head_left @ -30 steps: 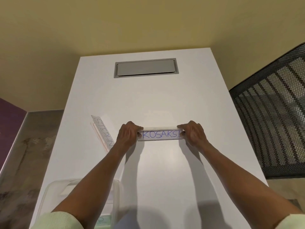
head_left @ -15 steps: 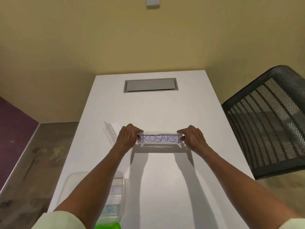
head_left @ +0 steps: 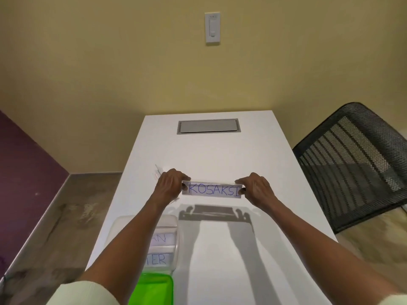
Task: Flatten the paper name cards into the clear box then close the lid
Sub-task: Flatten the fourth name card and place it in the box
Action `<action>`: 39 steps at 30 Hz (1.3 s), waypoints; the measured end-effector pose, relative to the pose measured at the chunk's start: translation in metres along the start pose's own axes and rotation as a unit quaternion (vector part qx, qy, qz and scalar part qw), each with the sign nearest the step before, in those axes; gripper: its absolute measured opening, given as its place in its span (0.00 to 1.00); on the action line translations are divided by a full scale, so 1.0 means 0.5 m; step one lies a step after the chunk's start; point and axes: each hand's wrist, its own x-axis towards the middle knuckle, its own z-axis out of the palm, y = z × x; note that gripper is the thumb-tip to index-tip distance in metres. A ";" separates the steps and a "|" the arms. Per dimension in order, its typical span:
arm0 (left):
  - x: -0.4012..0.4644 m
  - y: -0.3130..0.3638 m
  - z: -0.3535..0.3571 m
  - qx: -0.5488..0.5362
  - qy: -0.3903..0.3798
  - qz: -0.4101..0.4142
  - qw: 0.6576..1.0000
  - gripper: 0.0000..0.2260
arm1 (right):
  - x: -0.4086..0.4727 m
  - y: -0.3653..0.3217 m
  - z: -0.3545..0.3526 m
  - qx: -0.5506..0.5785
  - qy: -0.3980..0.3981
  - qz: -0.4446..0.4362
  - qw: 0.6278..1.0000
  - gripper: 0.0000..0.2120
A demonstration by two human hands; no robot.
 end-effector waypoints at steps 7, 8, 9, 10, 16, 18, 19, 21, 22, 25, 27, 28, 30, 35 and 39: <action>-0.082 -0.023 -0.028 -0.028 0.019 -0.018 0.999 0.14 | -0.047 -0.068 -0.031 0.003 0.003 -0.025 1.000 0.10; -0.093 -0.026 -0.030 -0.028 0.022 -0.019 0.999 0.13 | -0.052 -0.076 -0.032 0.006 0.010 -0.025 1.000 0.10; -0.104 -0.029 -0.032 -0.028 0.025 -0.021 0.999 0.13 | -0.057 -0.084 -0.032 0.005 0.013 -0.023 1.000 0.10; -0.117 -0.035 -0.036 -0.028 0.028 -0.021 0.999 0.13 | -0.063 -0.095 -0.032 0.002 0.015 -0.024 1.000 0.09; -0.177 -0.076 -0.068 -0.016 0.023 -0.021 0.999 0.13 | -0.088 -0.155 -0.020 -0.007 0.023 -0.072 0.997 0.10; -0.194 -0.095 -0.081 -0.017 0.018 -0.027 0.999 0.14 | -0.088 -0.180 -0.019 -0.013 0.025 -0.072 0.997 0.08; -0.200 -0.104 -0.087 -0.021 0.016 -0.030 0.999 0.14 | -0.086 -0.189 -0.016 -0.016 0.030 -0.076 0.997 0.08; -0.214 -0.124 -0.098 -0.019 0.013 -0.036 0.999 0.14 | -0.085 -0.209 -0.009 -0.020 0.030 -0.090 0.995 0.10; -0.221 -0.133 -0.104 -0.019 0.011 -0.038 0.999 0.14 | -0.084 -0.219 -0.004 -0.019 0.029 -0.094 0.995 0.12; -0.242 -0.161 -0.116 -0.018 0.014 -0.039 0.999 0.14 | -0.082 -0.253 0.007 -0.011 0.042 -0.110 0.993 0.11; -0.254 -0.180 -0.123 -0.018 0.008 -0.046 0.999 0.15 | -0.083 -0.273 0.019 -0.012 0.046 -0.121 0.992 0.10; -0.259 -0.191 -0.126 -0.018 0.003 -0.051 0.999 0.15 | -0.083 -0.282 0.027 -0.019 0.041 -0.121 0.992 0.10; -0.270 -0.213 -0.129 -0.025 -0.006 -0.063 0.998 0.17 | -0.082 -0.305 0.038 -0.038 0.031 -0.117 0.992 0.10; -0.290 -0.254 -0.132 -0.031 -0.021 -0.088 0.995 0.15 | -0.076 -0.371 0.041 -0.069 -0.046 -0.088 0.993 0.04; -0.300 -0.281 -0.131 -0.013 -0.032 -0.106 0.994 0.14 | -0.078 -0.401 0.070 -0.065 -0.053 -0.098 0.992 0.08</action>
